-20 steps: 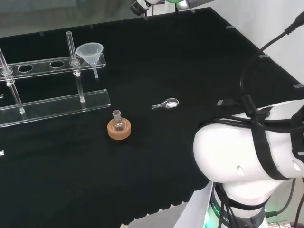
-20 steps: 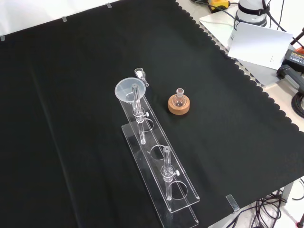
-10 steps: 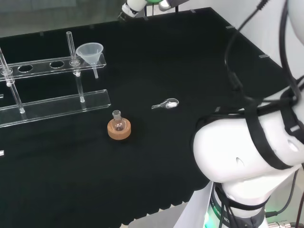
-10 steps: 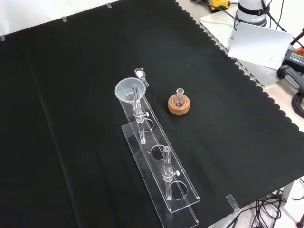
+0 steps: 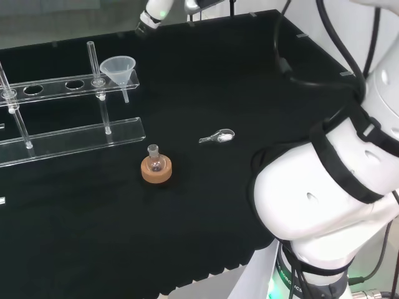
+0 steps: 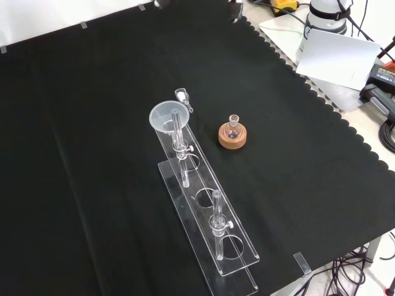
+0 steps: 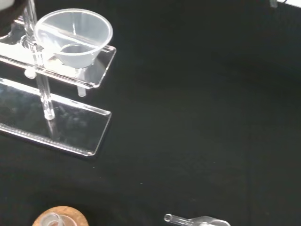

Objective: Pick up the funnel from the transparent funnel stand.

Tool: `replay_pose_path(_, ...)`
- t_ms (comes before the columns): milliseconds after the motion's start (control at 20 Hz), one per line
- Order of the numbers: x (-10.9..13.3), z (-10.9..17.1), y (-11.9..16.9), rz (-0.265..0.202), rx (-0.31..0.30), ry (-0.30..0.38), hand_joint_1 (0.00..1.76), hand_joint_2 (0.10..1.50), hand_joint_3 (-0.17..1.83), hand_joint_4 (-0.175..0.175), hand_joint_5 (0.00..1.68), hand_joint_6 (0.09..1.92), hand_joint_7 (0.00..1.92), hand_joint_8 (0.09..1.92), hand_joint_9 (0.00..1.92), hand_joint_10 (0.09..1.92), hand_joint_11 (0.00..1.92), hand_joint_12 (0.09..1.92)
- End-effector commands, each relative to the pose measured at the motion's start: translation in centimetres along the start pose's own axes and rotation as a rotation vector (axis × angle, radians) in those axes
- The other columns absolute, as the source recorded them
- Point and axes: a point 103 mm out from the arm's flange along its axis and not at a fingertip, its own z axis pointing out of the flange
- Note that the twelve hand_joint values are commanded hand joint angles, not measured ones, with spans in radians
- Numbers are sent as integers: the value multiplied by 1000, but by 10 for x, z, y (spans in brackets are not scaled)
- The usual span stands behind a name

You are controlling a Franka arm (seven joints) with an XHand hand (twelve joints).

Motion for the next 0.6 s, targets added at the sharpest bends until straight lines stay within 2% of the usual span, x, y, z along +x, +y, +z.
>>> replay_pose_path(50,19,10,29,3,51,16,585,568,3,3,0,87,12,87,1,87,0,1150)
replay_pose_path(600,49,44,75,35,124,-19,583,570,4,-1,0,87,5,87,0,87,0,1127)
